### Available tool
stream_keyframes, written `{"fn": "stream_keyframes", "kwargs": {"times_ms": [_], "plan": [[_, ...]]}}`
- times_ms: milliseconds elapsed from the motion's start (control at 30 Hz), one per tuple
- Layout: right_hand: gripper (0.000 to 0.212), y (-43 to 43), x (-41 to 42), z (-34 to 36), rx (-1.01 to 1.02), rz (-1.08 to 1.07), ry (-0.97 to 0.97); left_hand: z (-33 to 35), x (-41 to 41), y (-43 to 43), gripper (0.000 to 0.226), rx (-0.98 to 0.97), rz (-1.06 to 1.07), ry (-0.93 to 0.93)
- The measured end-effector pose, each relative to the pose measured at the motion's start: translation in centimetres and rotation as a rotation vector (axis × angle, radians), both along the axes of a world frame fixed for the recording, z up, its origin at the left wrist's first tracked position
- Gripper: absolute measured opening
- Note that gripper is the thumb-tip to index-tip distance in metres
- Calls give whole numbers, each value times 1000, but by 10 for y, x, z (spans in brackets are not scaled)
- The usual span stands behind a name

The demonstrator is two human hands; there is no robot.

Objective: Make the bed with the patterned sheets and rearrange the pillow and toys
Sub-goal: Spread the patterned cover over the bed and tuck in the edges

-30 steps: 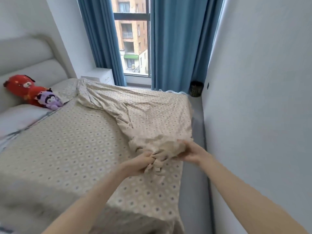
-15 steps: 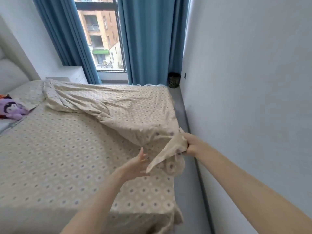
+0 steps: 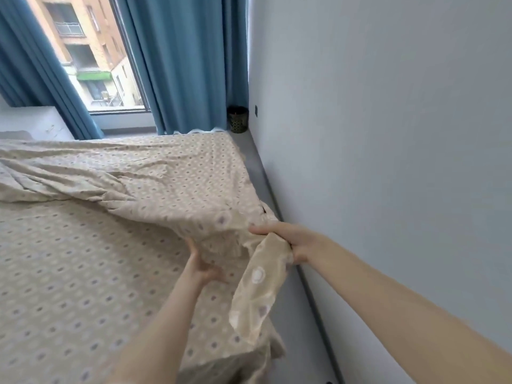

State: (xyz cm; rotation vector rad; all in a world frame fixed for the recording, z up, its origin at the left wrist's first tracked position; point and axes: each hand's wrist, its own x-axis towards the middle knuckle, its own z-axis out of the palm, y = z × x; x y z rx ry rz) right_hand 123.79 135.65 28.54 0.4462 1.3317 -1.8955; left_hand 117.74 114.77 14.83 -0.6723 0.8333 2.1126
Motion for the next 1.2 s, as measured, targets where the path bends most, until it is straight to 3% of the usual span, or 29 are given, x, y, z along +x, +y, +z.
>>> {"fn": "stream_keyframes", "kwargs": {"times_ms": [267, 367, 400, 467, 533, 667, 767, 900, 1067, 1200], "plan": [[7, 23, -2, 0, -46, -64, 54, -1, -9, 20, 137, 71, 69, 22], [13, 20, -8, -2, 1, -205, 16, 6, -5, 22, 129, 54, 64, -40], [17, 19, -11, -4, 9, -245, 13, 4, -7, 23, 120, -24, 75, -32], [20, 18, -15, -6, 16, -270, 12, -6, -21, 31, 78, -183, 244, -101], [11, 18, -16, -8, 21, -255, 21, 0, -29, 42, 51, -236, 294, 6], [29, 27, -13, -12, 65, -169, 11, 6, -48, 34, 68, 77, 366, 10], [28, 37, -7, -12, 90, -92, 16, 3, -56, 25, 69, 112, 382, 5], [36, 48, -3, -28, 126, -115, 56, 11, -53, 8, 59, -70, 348, 17], [14, 47, 13, -47, 233, -242, -21, 22, -25, -21, 47, -244, 360, -3], [43, 38, 27, -50, 348, -335, -2, 38, 15, -42, 39, -338, 410, 77]]}}
